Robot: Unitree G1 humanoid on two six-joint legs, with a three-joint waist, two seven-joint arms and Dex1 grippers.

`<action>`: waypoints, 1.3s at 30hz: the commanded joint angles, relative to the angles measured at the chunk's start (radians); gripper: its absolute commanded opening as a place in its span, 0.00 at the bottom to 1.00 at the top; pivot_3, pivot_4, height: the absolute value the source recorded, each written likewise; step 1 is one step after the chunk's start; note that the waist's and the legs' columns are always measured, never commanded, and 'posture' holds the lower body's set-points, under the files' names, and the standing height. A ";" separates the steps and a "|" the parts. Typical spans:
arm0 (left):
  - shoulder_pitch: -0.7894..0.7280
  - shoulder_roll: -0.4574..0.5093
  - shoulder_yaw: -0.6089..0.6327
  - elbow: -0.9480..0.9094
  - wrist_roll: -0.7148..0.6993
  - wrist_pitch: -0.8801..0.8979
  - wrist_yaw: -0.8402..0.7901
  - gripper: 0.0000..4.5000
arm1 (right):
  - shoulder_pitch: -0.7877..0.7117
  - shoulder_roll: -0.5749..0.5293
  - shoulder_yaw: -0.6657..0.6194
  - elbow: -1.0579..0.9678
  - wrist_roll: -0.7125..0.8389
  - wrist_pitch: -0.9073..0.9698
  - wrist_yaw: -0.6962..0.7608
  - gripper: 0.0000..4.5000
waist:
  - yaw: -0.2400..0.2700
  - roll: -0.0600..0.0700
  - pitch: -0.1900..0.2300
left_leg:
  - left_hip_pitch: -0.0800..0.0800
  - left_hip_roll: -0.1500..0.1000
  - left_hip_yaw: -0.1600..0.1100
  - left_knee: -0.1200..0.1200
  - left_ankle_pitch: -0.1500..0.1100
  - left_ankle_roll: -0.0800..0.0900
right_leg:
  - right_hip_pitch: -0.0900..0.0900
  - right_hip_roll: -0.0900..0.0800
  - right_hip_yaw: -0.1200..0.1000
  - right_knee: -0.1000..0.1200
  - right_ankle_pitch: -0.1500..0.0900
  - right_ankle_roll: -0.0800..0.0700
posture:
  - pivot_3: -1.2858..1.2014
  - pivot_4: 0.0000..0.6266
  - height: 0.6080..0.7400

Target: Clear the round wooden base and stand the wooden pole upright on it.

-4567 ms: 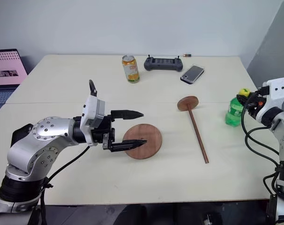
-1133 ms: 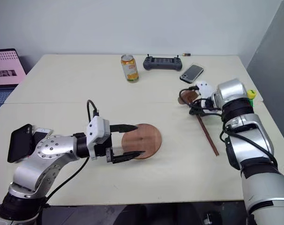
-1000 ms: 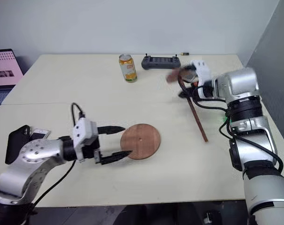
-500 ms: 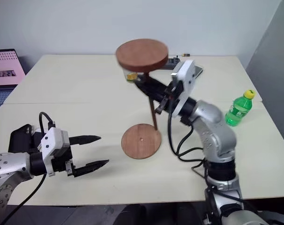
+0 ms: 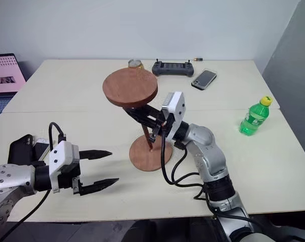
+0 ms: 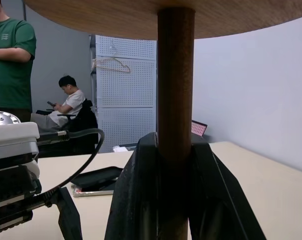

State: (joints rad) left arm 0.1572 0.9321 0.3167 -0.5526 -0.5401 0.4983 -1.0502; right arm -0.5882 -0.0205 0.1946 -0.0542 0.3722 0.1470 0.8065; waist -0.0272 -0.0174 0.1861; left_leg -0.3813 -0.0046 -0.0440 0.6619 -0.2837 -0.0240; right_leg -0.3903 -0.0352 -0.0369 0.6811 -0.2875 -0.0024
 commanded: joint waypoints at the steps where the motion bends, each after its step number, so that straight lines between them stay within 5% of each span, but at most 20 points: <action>1: 0.006 0.008 0.013 -0.036 -0.002 -0.002 0.011 1.00 | -0.011 0.010 0.007 0.009 -0.002 -0.044 0.006 0.06 | 0.000 0.000 0.000 | 0.000 0.000 0.000 0.000 0.000 0.000 | 0.000 0.000 0.000 0.000 0.000 0.000 | 0.52 0.24 1.00; 39: -0.019 0.002 0.000 0.005 0.013 -0.041 0.020 1.00 | 0.014 -0.021 0.049 0.099 -0.030 -0.123 0.058 0.06 | 0.001 0.000 0.000 | 0.001 0.000 0.000 0.000 0.000 0.000 | 0.001 0.000 0.000 0.000 0.000 0.000 | 0.52 0.24 1.00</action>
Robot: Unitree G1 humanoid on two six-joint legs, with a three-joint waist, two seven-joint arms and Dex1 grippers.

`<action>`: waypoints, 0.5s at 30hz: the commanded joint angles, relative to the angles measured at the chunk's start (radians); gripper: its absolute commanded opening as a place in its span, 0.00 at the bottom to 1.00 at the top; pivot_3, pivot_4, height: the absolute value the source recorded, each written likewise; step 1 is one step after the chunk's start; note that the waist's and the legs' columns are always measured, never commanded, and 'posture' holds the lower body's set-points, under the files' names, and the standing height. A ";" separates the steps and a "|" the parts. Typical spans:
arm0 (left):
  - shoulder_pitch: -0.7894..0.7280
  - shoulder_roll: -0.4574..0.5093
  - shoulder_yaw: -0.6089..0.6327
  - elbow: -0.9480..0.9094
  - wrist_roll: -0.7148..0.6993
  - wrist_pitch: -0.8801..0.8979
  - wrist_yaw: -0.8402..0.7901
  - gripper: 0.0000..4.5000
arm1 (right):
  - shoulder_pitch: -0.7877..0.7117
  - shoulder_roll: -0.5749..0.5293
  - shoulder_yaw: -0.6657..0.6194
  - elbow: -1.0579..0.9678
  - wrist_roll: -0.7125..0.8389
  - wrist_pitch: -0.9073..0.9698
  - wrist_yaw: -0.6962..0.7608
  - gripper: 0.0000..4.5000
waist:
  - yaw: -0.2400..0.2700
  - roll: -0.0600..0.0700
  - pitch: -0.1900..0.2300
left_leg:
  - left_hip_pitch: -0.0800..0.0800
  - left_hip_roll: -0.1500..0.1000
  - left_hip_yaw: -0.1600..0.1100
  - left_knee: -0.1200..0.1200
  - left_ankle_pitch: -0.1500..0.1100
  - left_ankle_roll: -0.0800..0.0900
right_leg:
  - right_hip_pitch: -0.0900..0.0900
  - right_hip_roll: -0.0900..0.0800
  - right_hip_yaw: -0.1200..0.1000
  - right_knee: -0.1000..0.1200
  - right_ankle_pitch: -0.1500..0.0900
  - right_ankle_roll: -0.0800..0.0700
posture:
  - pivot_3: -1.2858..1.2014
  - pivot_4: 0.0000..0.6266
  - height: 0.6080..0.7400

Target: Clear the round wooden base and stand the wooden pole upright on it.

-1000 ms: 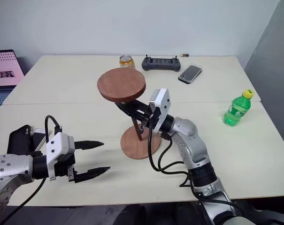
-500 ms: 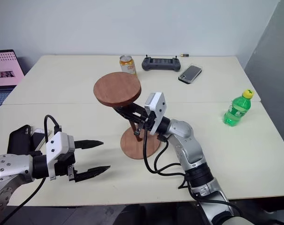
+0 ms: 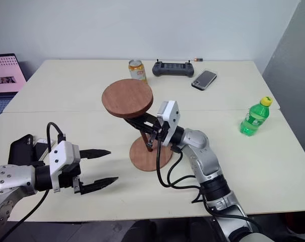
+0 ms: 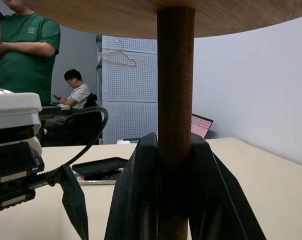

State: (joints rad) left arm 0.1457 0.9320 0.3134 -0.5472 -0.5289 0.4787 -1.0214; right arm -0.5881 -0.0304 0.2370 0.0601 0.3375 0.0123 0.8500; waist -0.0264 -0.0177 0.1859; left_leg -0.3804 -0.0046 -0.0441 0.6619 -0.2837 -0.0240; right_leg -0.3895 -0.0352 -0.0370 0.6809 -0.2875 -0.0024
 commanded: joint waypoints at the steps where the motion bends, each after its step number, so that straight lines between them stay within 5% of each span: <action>1: -0.006 0.002 0.003 0.001 0.002 -0.023 -0.010 1.00 | 0.015 -0.012 0.007 -0.016 0.004 0.012 0.015 0.06 | 0.000 0.000 0.000 | 0.000 0.000 0.000 0.000 0.000 0.000 | 0.000 0.000 0.000 0.000 0.000 0.000 | 0.52 0.24 1.00; 15: 0.003 -0.005 -0.003 0.004 0.008 -0.040 -0.015 1.00 | 0.012 -0.026 0.006 0.002 -0.021 0.002 0.004 0.06 | 0.000 0.000 0.000 | 0.000 0.000 0.000 0.000 0.000 0.000 | 0.000 0.000 0.000 0.000 0.000 0.000 | 0.52 0.24 1.00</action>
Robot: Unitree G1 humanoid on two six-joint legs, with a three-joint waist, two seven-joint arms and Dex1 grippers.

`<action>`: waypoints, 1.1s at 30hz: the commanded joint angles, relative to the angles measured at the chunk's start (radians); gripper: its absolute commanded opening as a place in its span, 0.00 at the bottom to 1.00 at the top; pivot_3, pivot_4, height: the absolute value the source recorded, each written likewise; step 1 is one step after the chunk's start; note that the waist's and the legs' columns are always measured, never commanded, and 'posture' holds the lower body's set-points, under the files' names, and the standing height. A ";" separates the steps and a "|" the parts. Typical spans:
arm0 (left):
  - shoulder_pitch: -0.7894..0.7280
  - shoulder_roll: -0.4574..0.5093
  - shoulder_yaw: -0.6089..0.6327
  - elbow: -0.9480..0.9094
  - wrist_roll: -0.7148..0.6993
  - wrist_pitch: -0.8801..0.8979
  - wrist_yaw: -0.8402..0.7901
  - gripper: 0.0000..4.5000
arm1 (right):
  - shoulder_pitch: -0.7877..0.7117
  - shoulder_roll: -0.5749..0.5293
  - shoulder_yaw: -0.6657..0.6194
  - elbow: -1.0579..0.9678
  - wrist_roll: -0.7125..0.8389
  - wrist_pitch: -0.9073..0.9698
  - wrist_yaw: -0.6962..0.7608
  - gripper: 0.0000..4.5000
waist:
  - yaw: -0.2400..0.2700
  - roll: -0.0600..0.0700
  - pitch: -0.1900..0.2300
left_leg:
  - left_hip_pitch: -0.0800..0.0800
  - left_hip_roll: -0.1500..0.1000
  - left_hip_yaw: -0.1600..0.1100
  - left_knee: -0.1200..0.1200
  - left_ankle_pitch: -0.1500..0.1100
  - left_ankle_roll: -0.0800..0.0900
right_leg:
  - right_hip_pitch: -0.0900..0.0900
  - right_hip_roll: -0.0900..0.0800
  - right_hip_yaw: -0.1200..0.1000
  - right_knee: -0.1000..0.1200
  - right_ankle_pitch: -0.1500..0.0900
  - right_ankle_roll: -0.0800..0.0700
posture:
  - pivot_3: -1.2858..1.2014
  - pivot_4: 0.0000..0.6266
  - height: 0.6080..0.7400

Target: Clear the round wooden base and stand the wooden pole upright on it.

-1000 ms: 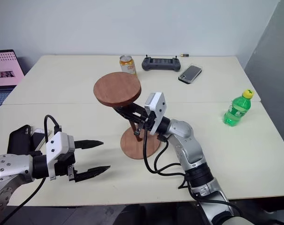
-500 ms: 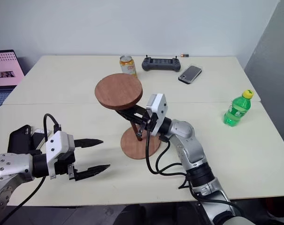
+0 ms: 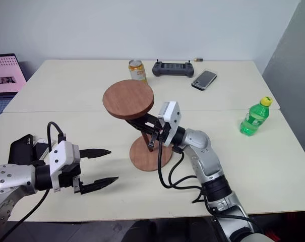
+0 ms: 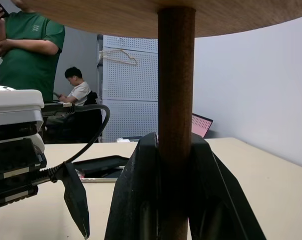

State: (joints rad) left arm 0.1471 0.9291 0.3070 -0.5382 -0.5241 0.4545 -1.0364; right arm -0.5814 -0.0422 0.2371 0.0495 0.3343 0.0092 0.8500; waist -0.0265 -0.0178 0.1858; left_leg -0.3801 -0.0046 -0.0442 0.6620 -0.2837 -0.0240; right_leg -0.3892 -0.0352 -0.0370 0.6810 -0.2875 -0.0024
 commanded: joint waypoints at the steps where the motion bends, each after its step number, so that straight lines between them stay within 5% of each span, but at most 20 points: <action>1: 0.003 -0.002 0.004 -0.006 0.003 -0.017 0.000 1.00 | 0.005 -0.015 0.006 0.014 -0.019 0.005 0.003 0.06 | 0.000 0.000 0.000 | 0.000 0.000 0.000 0.000 0.000 0.000 | 0.000 0.000 0.000 0.000 0.000 0.000 | 0.52 0.24 1.00; 33: -0.007 -0.022 -0.002 0.007 0.001 -0.017 0.024 1.00 | 0.001 -0.088 0.098 0.082 -0.128 0.236 -0.119 0.06 | 0.003 -0.001 -0.013 | 0.007 0.000 0.000 -0.001 0.000 0.000 | 0.006 0.000 0.000 0.000 0.000 0.000 | 0.52 0.24 1.00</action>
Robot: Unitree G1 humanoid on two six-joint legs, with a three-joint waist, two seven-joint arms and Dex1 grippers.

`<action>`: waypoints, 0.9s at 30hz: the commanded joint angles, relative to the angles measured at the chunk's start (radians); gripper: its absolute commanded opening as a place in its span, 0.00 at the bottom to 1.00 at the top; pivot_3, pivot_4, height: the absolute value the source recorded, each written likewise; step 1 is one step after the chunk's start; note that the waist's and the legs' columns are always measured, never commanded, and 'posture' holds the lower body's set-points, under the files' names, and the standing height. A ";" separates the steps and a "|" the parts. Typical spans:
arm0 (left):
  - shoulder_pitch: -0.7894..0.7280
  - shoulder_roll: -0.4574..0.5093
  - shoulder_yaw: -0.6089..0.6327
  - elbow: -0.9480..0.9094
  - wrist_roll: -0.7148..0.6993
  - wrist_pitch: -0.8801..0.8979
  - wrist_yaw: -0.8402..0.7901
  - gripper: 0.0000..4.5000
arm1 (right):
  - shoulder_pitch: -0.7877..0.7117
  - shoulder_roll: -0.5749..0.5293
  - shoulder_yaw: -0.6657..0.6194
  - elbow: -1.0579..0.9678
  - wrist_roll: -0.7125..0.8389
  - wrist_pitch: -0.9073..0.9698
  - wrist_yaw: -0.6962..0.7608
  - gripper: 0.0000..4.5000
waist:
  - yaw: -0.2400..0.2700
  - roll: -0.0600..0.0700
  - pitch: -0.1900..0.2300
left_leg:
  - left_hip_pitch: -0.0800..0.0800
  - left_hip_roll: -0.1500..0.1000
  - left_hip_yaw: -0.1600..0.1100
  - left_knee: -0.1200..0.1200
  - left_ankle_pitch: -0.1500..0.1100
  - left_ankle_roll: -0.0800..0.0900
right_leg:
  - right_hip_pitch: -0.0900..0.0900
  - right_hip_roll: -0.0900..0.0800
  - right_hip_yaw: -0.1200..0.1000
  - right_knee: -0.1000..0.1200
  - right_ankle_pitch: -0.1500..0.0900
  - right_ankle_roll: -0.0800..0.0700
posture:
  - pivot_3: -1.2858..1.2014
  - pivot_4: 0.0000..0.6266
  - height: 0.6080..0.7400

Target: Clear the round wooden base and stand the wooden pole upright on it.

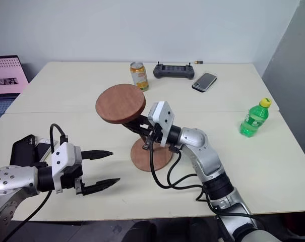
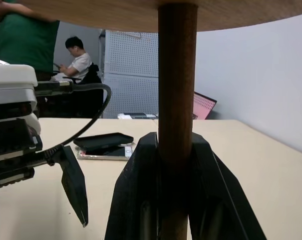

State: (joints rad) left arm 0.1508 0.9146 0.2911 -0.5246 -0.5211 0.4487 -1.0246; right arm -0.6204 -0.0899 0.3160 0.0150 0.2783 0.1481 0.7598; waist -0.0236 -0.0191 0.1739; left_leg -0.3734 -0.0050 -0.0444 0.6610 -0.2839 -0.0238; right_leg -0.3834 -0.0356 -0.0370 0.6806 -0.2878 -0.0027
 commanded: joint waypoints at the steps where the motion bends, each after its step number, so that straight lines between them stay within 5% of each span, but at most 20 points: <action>1: -0.013 -0.009 0.015 -0.005 -0.006 -0.008 0.016 1.00 | 0.040 -0.042 0.018 0.128 -0.074 0.102 -0.035 0.06 | 0.001 0.001 -0.003 | 0.001 0.000 0.000 0.000 0.000 0.000 | 0.001 0.000 0.000 0.000 0.000 0.000 | 0.52 0.24 1.00; 27: -0.059 -0.002 0.004 0.001 -0.018 0.077 0.043 1.00 | 0.130 -0.149 0.019 0.084 -0.061 0.188 -0.046 0.06 | 0.028 0.007 -0.023 | 0.012 -0.001 -0.002 -0.002 -0.003 0.005 | 0.010 -0.001 -0.001 -0.007 -0.002 -0.001 | 0.52 0.24 1.00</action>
State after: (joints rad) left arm 0.1057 0.9012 0.2881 -0.5074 -0.5345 0.5237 -0.9902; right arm -0.5755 -0.1631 0.3055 -0.0230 0.2902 0.2072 0.7184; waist 0.0044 -0.0119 0.1506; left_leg -0.3610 -0.0059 -0.0460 0.6590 -0.2871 -0.0190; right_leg -0.3730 -0.0369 -0.0382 0.6735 -0.2894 -0.0037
